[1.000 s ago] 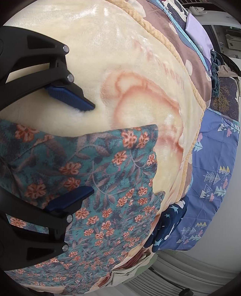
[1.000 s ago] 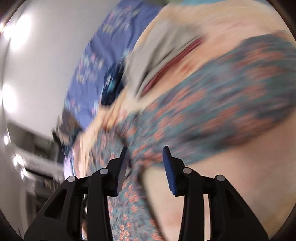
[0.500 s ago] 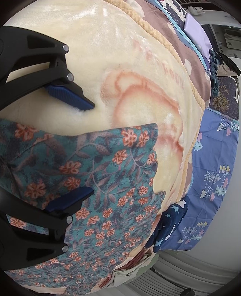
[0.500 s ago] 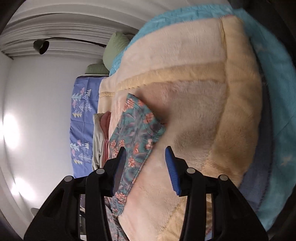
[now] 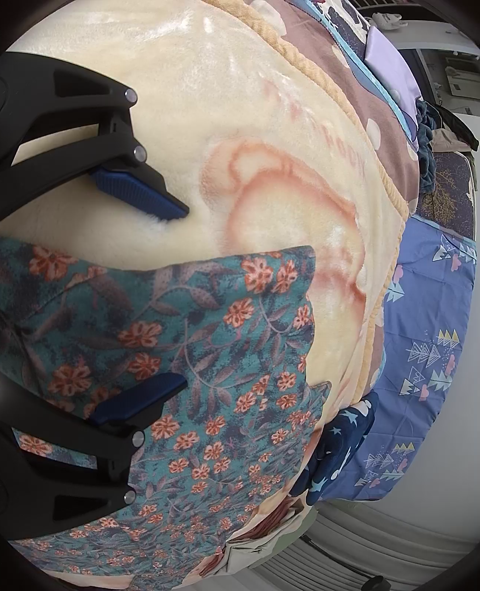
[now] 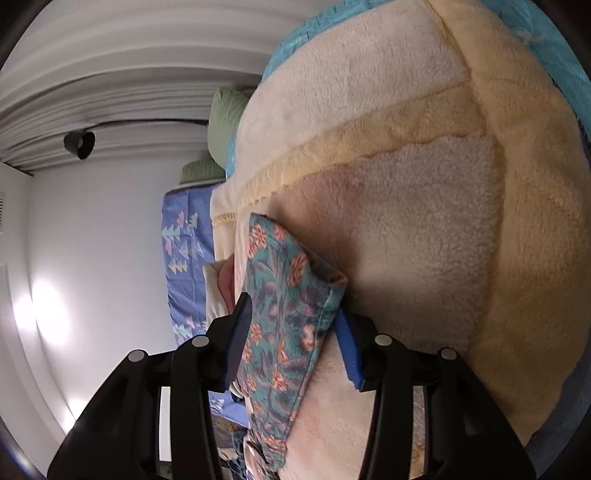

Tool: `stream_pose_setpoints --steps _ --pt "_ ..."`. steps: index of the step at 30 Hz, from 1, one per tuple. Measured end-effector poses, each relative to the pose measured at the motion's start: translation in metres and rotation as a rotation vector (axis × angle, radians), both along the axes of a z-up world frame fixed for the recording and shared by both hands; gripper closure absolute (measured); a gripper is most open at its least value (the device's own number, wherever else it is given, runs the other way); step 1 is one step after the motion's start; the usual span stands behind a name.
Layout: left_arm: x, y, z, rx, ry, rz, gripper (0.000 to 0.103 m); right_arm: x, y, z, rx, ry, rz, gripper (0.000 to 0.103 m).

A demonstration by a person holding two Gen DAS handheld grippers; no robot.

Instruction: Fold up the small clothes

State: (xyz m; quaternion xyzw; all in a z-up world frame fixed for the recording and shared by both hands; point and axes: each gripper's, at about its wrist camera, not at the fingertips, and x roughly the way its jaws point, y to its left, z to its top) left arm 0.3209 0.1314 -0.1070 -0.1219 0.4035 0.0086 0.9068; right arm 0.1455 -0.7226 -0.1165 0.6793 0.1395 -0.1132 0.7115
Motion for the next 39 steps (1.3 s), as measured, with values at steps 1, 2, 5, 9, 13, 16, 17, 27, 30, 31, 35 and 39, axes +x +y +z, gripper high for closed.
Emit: stream_pose_setpoints --steps 1,2,5,9,13,16,17,27,30,31,35,39 --pt "0.000 0.000 0.000 0.000 0.000 0.000 0.017 0.000 0.001 0.002 -0.017 -0.005 0.002 0.077" --pt "0.000 0.000 0.000 0.001 0.000 0.000 0.017 0.002 0.002 0.004 -0.026 -0.006 0.008 0.093" --pt "0.000 0.000 0.000 0.002 0.000 0.000 0.017 0.009 0.005 0.014 -0.065 -0.005 0.015 0.096" --pt "0.000 0.000 0.000 0.001 -0.001 0.000 0.017 0.019 0.019 0.038 -0.153 -0.021 0.040 0.096" --pt "-0.004 -0.004 0.011 -0.038 -0.041 -0.045 0.018 0.037 0.053 0.077 -0.279 -0.075 0.135 0.097" --pt "-0.011 -0.019 0.029 -0.114 -0.086 -0.114 0.018 0.050 0.091 0.103 -0.363 -0.123 0.227 0.097" --pt "-0.013 -0.027 0.037 -0.146 -0.099 -0.144 0.018 0.053 0.106 0.110 -0.386 -0.143 0.262 0.097" --pt "-0.021 -0.117 0.087 -0.513 -0.117 -0.418 0.017 0.110 0.296 0.129 -0.581 -0.220 0.683 0.097" --pt "-0.026 -0.130 0.100 -0.529 -0.128 -0.433 0.017 0.117 0.341 0.112 -0.571 -0.215 0.799 0.097" --pt "-0.028 -0.130 0.104 -0.506 -0.139 -0.429 0.017 0.117 0.352 0.107 -0.567 -0.212 0.827 0.097" --pt "-0.034 -0.114 0.114 -0.365 -0.192 -0.363 0.011 0.116 0.392 0.088 -0.584 -0.186 0.926 0.097" --pt "-0.019 -0.085 0.087 -0.446 -0.080 -0.319 0.011 0.111 0.404 0.081 -0.559 -0.181 0.945 0.097"
